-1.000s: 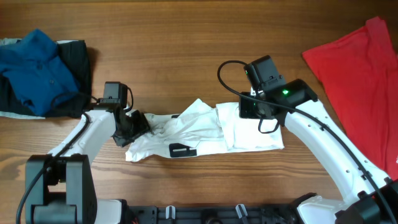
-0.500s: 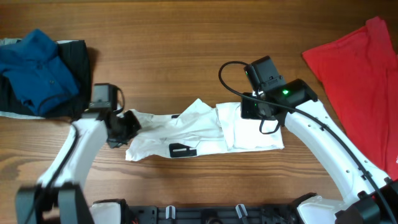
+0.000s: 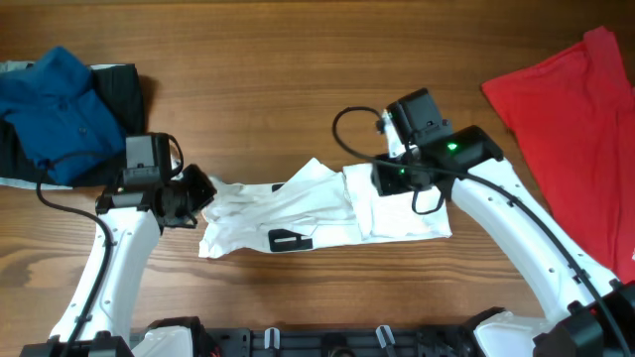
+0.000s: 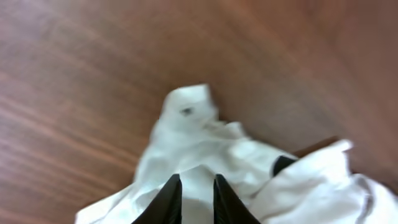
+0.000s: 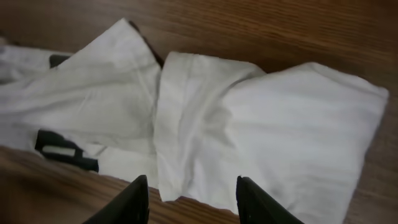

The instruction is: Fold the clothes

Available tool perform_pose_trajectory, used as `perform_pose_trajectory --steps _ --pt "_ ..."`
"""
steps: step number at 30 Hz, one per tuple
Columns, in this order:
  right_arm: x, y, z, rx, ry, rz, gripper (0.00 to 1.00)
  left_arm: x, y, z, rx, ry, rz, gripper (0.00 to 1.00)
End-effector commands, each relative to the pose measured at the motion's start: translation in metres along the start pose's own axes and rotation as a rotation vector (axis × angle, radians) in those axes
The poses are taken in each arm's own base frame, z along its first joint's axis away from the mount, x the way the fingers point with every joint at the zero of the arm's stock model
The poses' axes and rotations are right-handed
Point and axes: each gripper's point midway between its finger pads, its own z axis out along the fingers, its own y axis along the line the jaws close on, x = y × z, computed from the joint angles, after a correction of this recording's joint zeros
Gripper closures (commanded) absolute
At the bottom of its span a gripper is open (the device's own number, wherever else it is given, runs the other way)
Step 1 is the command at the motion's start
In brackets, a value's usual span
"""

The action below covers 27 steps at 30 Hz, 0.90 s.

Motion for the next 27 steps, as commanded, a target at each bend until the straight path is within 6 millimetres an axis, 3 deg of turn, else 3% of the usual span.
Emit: perform_pose_trajectory --steps 1,5,10,14,20,27 --pt "0.007 0.042 0.012 -0.142 0.041 -0.298 0.54 0.004 -0.009 -0.002 0.062 0.025 -0.011 0.82" --pt "0.006 0.075 0.040 -0.154 0.033 -0.499 0.49 -0.001 -0.008 -0.002 0.049 0.000 -0.008 0.76" --pt "0.005 0.095 0.077 -0.121 0.037 -0.622 0.31 -0.008 0.000 0.008 0.004 -0.019 -0.010 0.74" --pt "0.009 0.105 0.100 -0.111 0.047 -0.683 0.26 -0.005 0.012 0.024 -0.056 0.019 -0.016 0.71" --pt "-0.016 0.116 0.105 -0.104 -0.058 -0.653 0.27 -0.002 0.019 0.041 -0.086 0.058 -0.026 0.71" --pt "-0.019 0.141 0.105 -0.134 -0.119 -0.741 0.31 -0.008 0.015 0.043 -0.069 0.036 -0.022 0.71"
